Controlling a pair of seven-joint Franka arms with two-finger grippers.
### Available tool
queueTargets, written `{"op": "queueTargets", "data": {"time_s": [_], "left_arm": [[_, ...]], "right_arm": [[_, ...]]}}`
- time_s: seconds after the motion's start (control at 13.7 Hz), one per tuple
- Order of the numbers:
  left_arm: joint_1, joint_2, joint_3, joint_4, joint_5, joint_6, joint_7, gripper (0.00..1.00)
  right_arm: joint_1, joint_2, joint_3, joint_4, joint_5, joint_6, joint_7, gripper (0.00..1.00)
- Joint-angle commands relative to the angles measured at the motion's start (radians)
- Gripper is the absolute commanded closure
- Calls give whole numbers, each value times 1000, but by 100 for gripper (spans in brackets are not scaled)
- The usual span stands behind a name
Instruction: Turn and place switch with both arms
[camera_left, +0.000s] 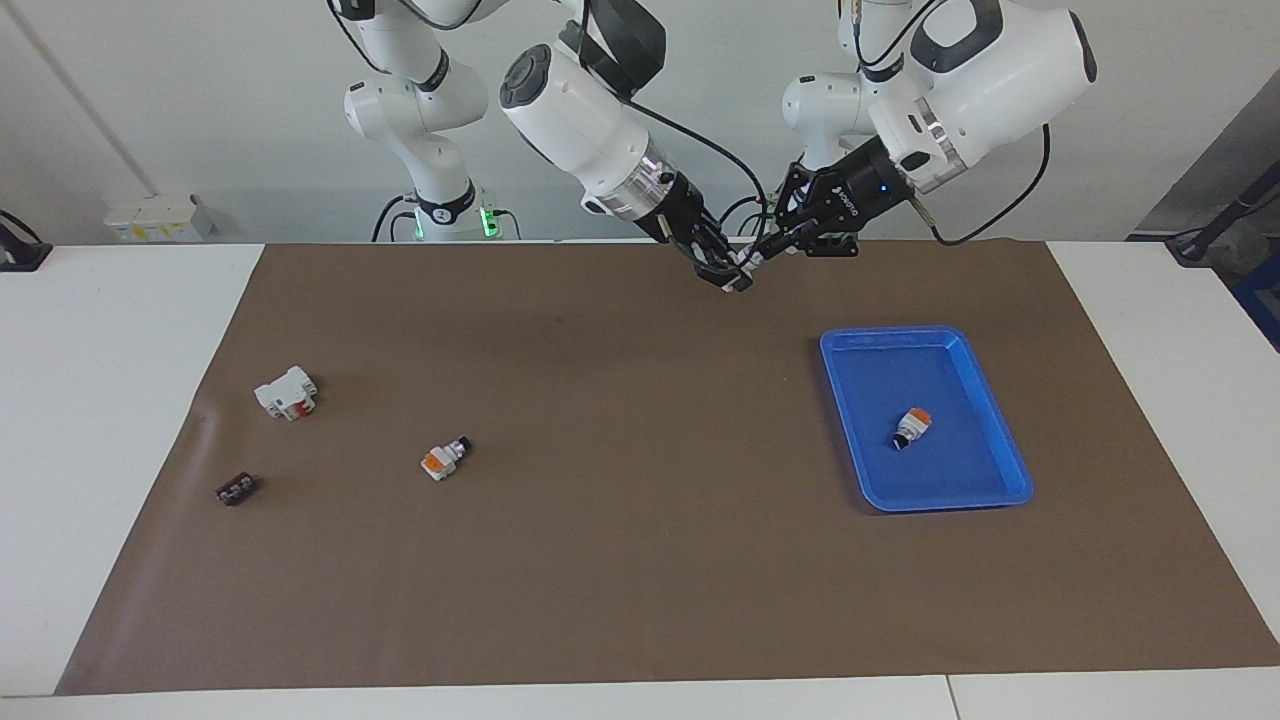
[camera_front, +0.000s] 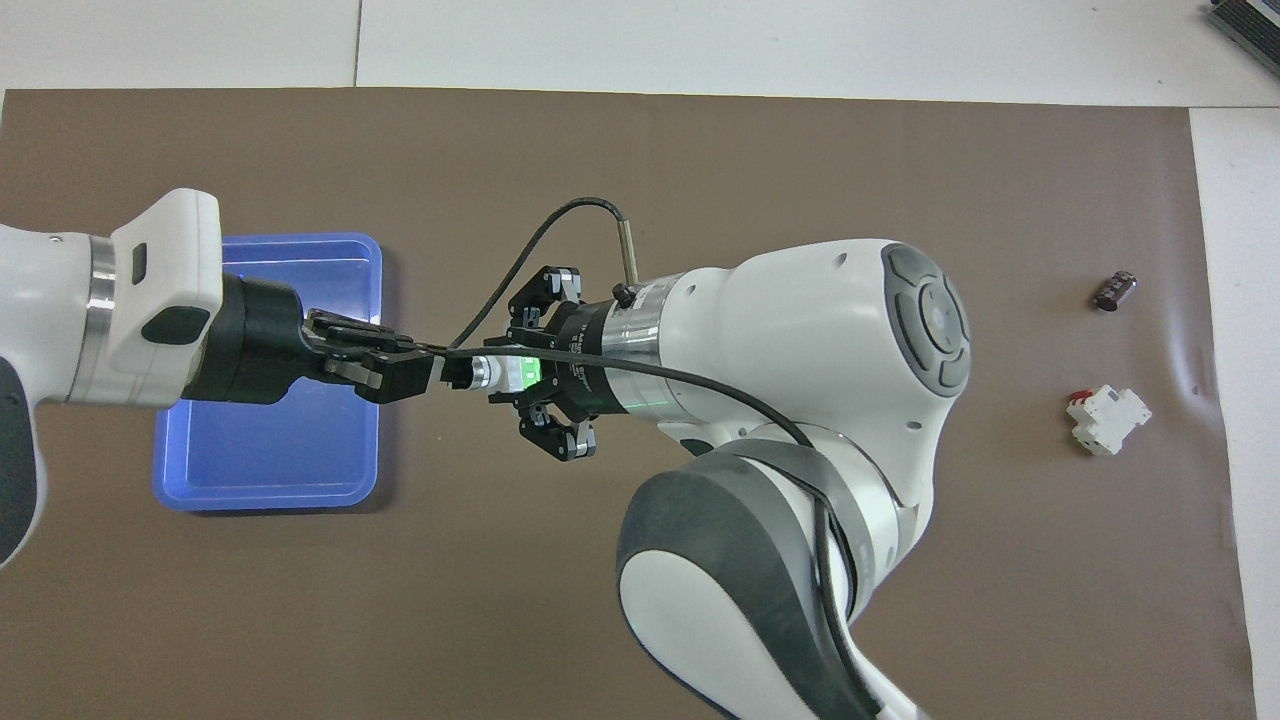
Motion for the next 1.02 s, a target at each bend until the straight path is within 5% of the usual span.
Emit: {"op": "queueTargets", "data": {"time_s": [0.0,0.66,0.73,0.8,0.95], "left_arm": [[-32,-40,0,-30,-14,-103,74,100],[-22,-42,6,-34,8,-105,94,100],[-24,-42,7,-34,9,-97,93,100],[-24,-40,6,-34,11,-87,85,100],[-22,-42,7,-34,11,-89,79,100]], "right_arm": [[-9,8,11,16,7,45,-14,100],[-11,8,11,16,7,45,-9,100],[-11,6,11,16,8,45,-5,56],[-9,0,11,14,7,44,-3,1],[-9,-9,11,4,7,42,-5,0]]}}
